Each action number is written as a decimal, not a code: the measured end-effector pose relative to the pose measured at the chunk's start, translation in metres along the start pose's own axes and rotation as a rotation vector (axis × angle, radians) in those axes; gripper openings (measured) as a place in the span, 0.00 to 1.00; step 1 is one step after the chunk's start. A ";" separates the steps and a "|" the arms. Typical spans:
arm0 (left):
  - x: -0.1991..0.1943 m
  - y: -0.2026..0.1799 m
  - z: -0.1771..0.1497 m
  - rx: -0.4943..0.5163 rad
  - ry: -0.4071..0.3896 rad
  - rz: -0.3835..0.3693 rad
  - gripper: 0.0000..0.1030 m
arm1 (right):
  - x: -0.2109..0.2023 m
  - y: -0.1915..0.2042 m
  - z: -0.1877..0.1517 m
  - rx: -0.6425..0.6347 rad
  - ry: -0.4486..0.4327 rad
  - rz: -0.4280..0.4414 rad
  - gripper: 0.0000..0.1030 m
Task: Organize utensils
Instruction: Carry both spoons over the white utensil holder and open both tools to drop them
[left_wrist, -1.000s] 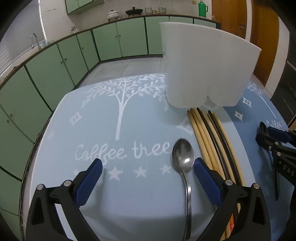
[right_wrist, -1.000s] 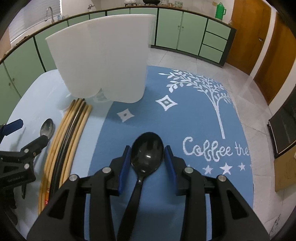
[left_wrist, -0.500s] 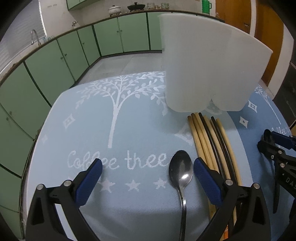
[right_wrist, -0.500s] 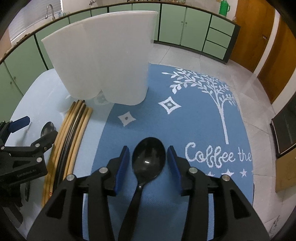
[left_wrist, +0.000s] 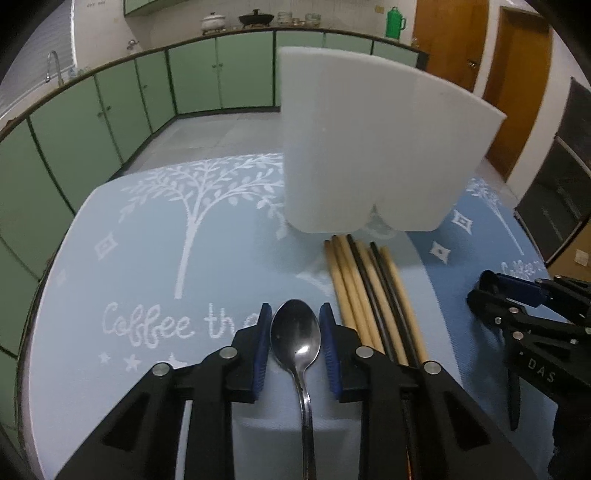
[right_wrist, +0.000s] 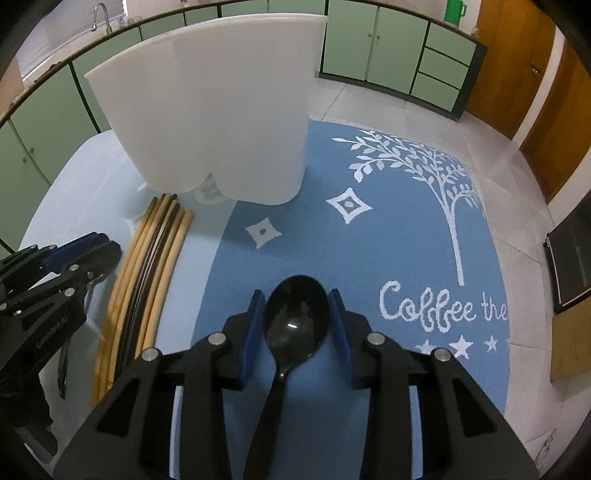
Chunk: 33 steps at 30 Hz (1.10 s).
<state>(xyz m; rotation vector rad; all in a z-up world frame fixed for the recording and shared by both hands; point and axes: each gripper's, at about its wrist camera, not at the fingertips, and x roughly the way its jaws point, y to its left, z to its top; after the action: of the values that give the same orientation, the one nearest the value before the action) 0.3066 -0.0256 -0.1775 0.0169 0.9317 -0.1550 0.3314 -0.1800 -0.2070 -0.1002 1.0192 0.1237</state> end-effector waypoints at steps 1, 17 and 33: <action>-0.002 0.004 -0.001 -0.012 -0.014 -0.019 0.25 | -0.005 -0.001 -0.002 0.004 -0.026 0.008 0.32; -0.082 0.024 -0.007 -0.036 -0.382 -0.116 0.25 | -0.070 -0.013 -0.002 0.026 -0.371 0.105 0.32; -0.144 0.025 0.040 -0.030 -0.567 -0.194 0.09 | -0.137 -0.031 0.060 0.007 -0.602 0.170 0.32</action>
<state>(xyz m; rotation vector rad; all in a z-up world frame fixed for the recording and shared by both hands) 0.2572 0.0146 -0.0396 -0.1398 0.3673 -0.3067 0.3153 -0.2099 -0.0579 0.0319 0.4250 0.2857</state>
